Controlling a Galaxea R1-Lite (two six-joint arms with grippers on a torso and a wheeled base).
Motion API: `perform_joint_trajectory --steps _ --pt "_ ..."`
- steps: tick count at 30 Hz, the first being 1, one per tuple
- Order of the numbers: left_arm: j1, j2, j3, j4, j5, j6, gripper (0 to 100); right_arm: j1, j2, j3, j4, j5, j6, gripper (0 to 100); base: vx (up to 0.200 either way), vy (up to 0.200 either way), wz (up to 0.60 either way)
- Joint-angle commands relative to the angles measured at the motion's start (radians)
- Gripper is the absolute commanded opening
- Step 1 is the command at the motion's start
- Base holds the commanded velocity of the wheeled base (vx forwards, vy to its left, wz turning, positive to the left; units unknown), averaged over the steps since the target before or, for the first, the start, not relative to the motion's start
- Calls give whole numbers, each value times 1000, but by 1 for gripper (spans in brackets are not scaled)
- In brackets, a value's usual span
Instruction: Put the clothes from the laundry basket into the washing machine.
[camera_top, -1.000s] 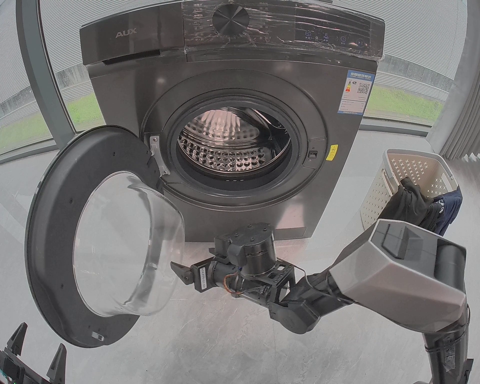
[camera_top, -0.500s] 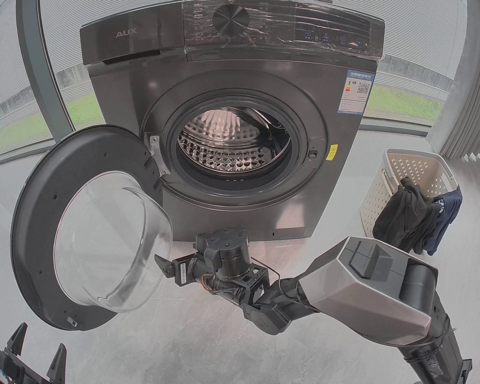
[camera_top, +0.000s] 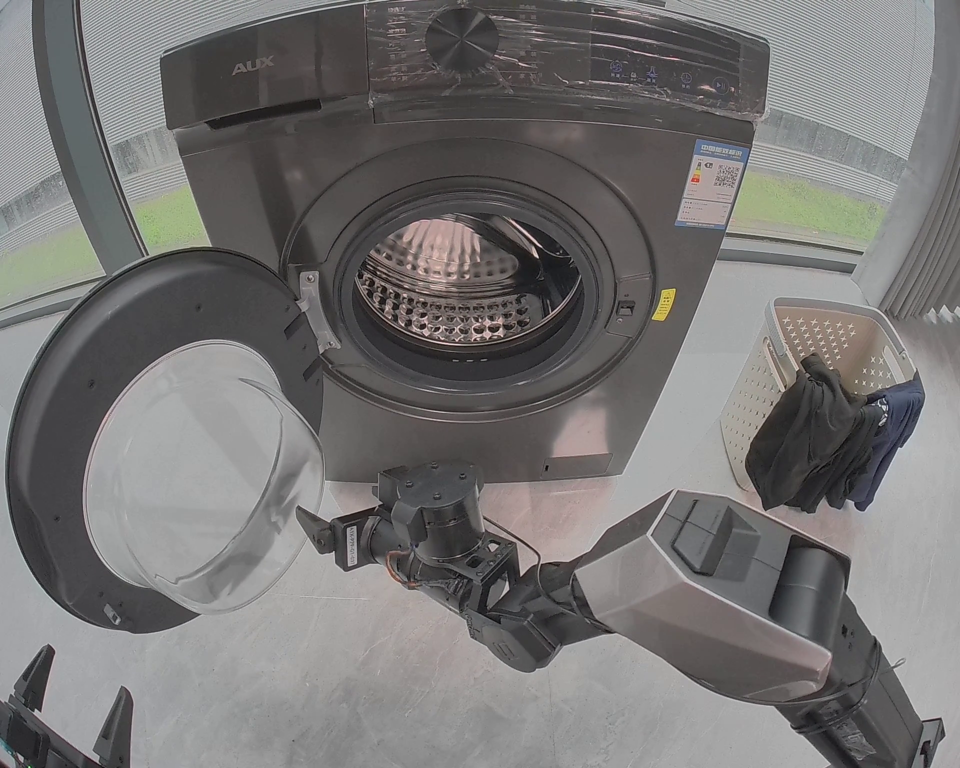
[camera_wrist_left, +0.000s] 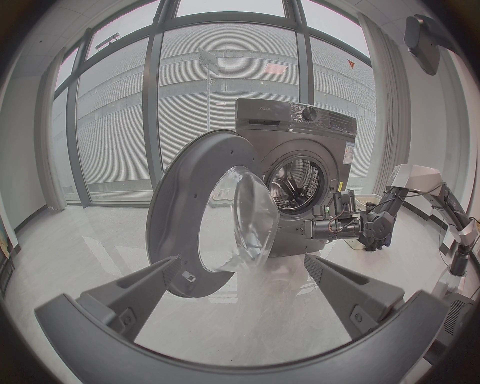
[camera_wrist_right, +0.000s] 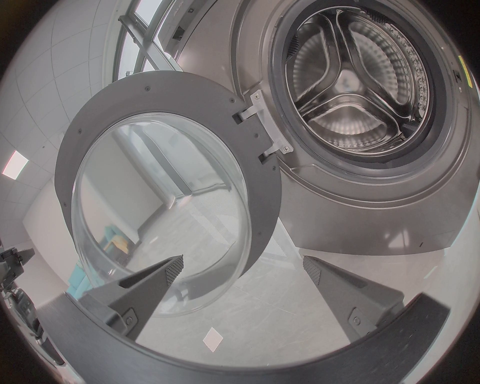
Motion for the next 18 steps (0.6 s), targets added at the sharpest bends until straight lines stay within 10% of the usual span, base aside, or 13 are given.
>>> perform_joint_trajectory --steps 1,12,18 --pt "-1 -18 18 0 0 -1 100 -30 -139 124 3 -13 -4 100 0 0 0" --pt "-1 -18 18 0 -3 -3 100 -294 -657 839 -191 63 -20 100 0 0 0" --pt "-1 -18 18 0 -5 -3 100 -402 -993 1150 -207 67 -149 100 0 0 0"
